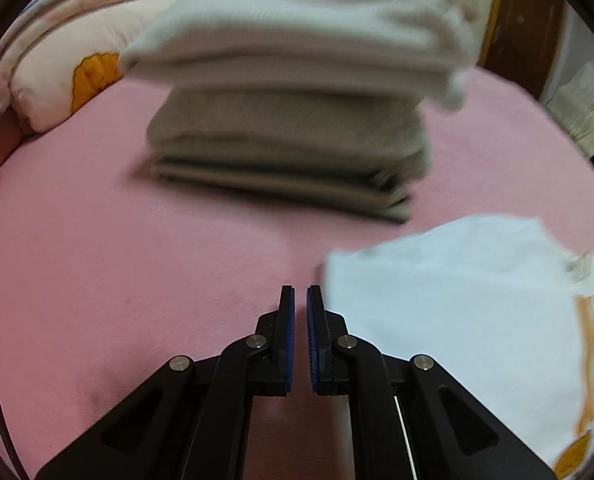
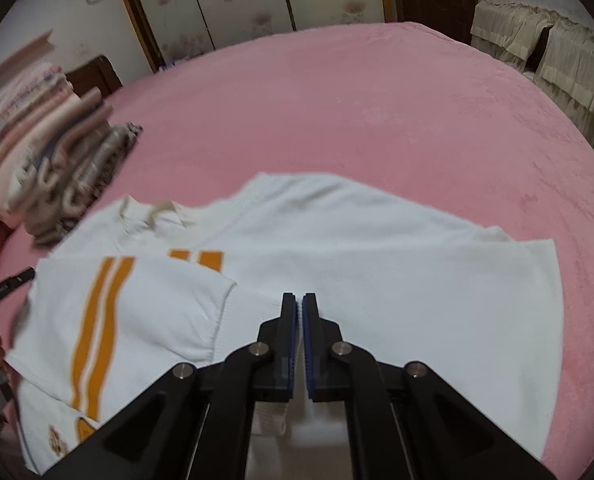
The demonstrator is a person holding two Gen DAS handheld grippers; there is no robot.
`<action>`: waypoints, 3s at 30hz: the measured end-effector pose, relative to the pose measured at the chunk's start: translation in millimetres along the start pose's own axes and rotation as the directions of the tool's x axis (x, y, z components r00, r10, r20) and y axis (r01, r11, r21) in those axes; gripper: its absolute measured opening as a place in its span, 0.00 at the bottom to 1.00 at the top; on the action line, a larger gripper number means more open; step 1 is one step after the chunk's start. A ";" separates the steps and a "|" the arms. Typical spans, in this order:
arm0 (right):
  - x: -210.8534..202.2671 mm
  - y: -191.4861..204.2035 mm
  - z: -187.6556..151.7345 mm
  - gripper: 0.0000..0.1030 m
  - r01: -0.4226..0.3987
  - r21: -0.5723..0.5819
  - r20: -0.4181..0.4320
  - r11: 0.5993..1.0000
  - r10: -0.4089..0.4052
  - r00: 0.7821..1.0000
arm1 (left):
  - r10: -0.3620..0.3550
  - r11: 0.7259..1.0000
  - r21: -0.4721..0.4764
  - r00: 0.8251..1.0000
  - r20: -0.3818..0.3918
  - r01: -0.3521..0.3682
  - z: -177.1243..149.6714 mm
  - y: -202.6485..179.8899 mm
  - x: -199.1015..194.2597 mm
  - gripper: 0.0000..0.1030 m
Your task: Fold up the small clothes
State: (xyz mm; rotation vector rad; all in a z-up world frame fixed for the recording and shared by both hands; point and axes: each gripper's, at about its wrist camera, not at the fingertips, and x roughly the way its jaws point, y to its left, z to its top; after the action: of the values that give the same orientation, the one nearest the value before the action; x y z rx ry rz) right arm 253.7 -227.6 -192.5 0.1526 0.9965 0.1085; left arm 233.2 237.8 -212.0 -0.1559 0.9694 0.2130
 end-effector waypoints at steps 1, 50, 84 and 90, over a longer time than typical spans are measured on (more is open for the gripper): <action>0.7 0.0 -0.4 0.03 0.001 0.004 -0.004 1.000 -0.001 1.000 | 0.010 1.000 -0.004 1.000 -0.017 -0.010 -1.8 1.8 4.1 0.04; -255.7 10.9 -124.9 0.18 -0.080 0.064 0.263 0.995 0.061 0.963 | -0.148 0.987 0.091 0.977 0.150 0.136 -120.3 -64.0 -237.0 0.92; -192.0 -89.7 -262.5 0.38 -0.040 0.074 -0.051 0.996 0.044 0.998 | -0.335 0.942 -0.086 0.925 -0.178 0.324 -233.7 56.1 -146.4 0.85; -183.1 -99.8 -269.8 0.30 -0.101 0.123 -0.087 0.987 0.112 0.990 | -0.383 0.924 -0.084 0.899 -0.212 0.373 -237.3 54.9 -146.5 0.73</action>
State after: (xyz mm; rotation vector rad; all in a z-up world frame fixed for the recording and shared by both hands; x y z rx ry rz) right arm -70.0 -334.1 -202.9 0.3118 1.0890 0.1562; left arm -50.3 221.3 -224.7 -0.4099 1.1396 -0.1480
